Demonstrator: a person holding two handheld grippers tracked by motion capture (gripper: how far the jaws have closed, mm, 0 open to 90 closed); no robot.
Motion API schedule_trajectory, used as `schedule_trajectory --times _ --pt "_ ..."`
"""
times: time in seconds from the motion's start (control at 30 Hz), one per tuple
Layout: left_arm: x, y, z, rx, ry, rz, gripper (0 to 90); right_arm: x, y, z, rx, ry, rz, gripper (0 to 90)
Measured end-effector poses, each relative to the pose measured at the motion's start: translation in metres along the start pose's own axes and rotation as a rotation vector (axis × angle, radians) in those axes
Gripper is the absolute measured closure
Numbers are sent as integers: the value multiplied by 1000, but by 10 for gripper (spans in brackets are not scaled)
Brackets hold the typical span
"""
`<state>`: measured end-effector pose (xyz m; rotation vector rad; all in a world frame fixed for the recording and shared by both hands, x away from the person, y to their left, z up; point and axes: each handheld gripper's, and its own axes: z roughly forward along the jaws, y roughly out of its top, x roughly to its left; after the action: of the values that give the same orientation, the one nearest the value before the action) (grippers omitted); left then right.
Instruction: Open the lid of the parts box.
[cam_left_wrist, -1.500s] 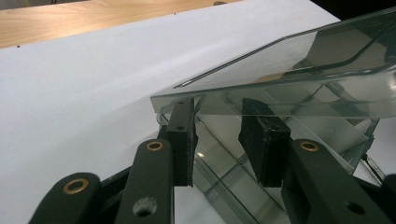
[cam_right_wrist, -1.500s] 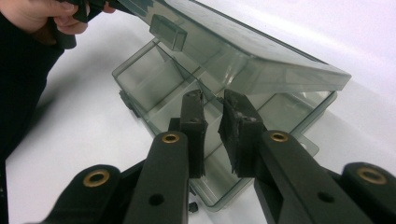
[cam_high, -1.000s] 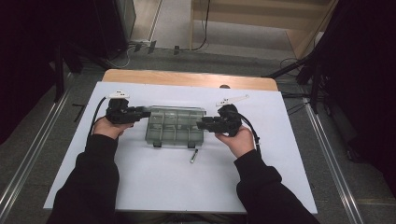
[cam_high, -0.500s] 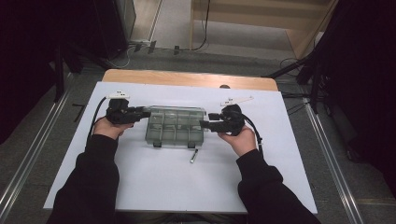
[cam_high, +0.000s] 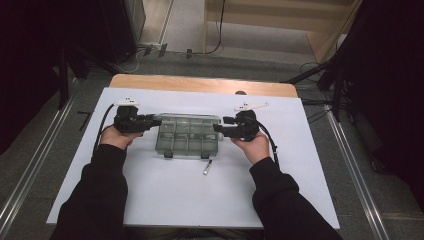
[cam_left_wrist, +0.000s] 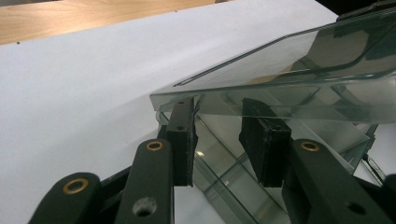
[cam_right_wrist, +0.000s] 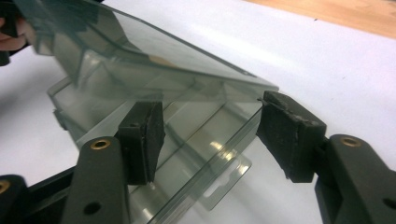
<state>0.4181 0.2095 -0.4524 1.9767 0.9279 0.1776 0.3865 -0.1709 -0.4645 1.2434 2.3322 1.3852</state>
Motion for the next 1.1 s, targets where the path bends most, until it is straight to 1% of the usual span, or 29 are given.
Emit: schedule_trajectory --times 0.1,0.17,0.27,0.37,0.43,0.53,0.6,0.7,0.9,1.1 --pt "0 0 0 2 -1 -5 647 0 2 3 -19 -11 -16 438" --pt "0 0 0 1 -3 -12 647 0 2 5 -22 -16 -23 445" --pt "1 0 0 0 -1 -8 647 0 3 9 -13 -22 -29 446" --pt "1 1 0 -4 1 -6 647 0 6 12 -21 -37 -39 458" --pt "1 2 1 -5 1 -10 647 0 7 15 -22 -24 -24 486" --pt "3 2 1 -8 -5 -11 647 0 8 16 -27 -48 -33 528" --pt "3 3 1 -6 -10 -17 647 -1 9 16 -31 -48 -21 536" --pt "4 4 1 -3 -15 -43 647 -1 11 16 -31 -65 -30 551" --pt "4 5 4 -5 0 -36 646 0 12 16 -26 -63 -29 548" --pt "6 7 6 -9 5 -31 646 -2 11 17 -28 -61 -10 546"
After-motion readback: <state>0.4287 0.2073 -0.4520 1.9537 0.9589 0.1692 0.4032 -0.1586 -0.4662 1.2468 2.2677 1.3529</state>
